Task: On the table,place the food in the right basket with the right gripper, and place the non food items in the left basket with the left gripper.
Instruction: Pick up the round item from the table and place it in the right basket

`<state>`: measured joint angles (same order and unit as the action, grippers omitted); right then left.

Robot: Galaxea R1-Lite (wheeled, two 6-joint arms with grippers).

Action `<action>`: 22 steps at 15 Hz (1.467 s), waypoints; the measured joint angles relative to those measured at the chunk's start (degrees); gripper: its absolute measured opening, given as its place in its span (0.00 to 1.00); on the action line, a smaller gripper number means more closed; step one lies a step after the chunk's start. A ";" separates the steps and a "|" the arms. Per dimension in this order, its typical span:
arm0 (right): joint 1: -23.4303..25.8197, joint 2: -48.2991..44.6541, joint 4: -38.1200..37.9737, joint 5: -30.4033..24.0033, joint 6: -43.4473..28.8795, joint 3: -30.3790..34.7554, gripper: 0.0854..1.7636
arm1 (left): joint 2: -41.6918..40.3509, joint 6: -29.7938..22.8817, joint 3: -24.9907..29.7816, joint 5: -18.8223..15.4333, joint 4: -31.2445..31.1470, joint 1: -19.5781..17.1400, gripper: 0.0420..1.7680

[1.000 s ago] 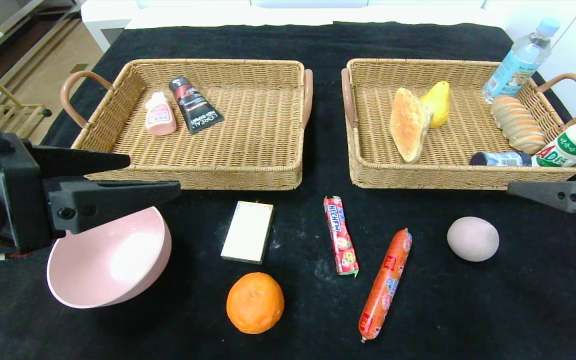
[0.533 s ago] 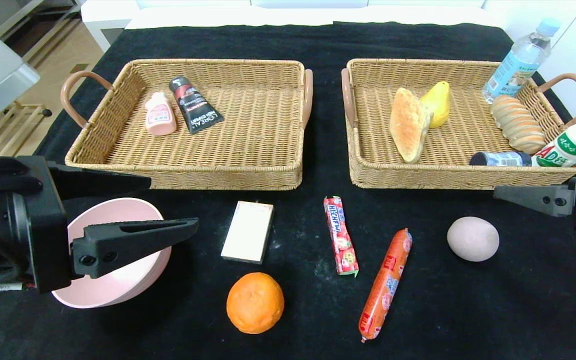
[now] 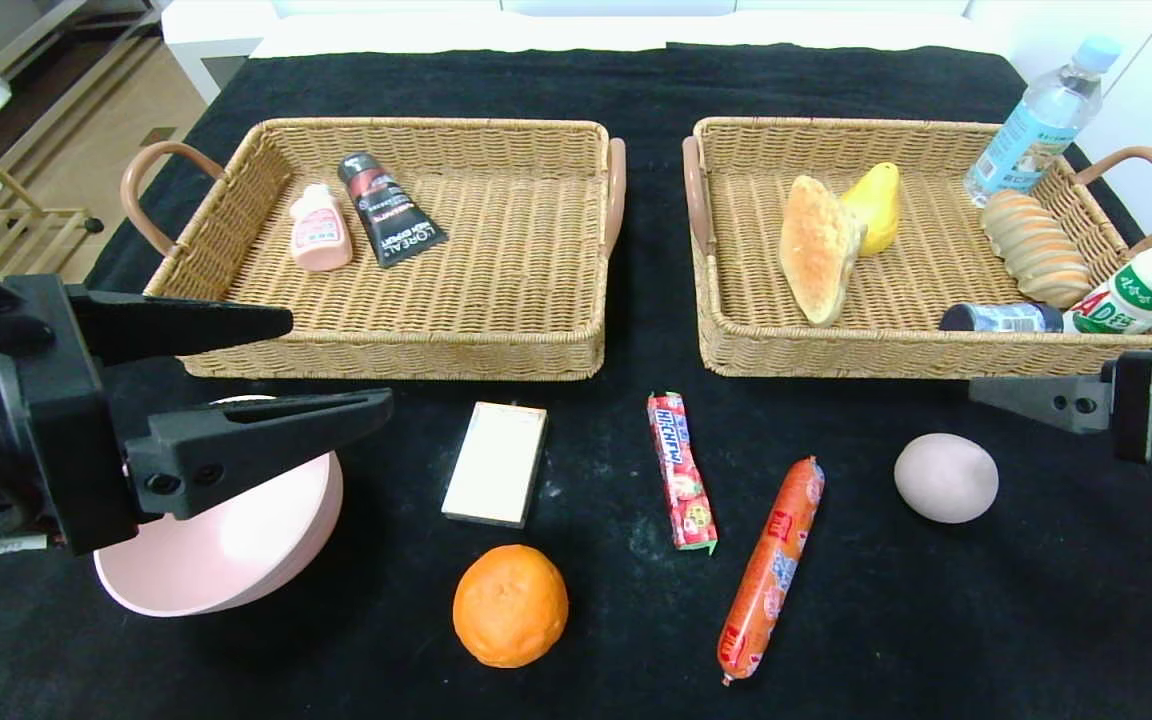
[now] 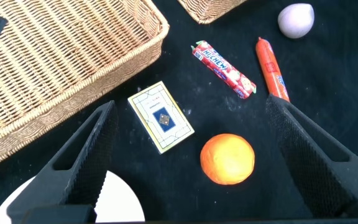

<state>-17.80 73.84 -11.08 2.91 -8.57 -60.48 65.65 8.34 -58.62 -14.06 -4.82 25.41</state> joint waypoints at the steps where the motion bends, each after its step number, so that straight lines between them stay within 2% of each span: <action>1: -0.22 0.69 -0.07 0.63 0.00 -0.05 0.97 | -0.13 -0.05 0.09 0.00 0.02 -0.07 0.97; 5: -0.91 3.04 -0.55 1.55 0.02 0.04 0.97 | -0.21 -0.11 0.22 0.00 0.00 0.00 0.97; 8: -1.05 5.29 -2.08 4.19 -0.07 0.09 0.97 | -0.10 -0.13 0.22 -0.02 -0.02 0.00 0.97; 22: -3.08 13.87 -3.19 4.69 -3.24 0.21 0.97 | 0.01 0.00 0.55 -0.09 -0.06 0.00 0.97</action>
<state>-20.88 87.71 -14.28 7.61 -11.81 -60.27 65.66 8.34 -58.08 -14.14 -4.88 25.41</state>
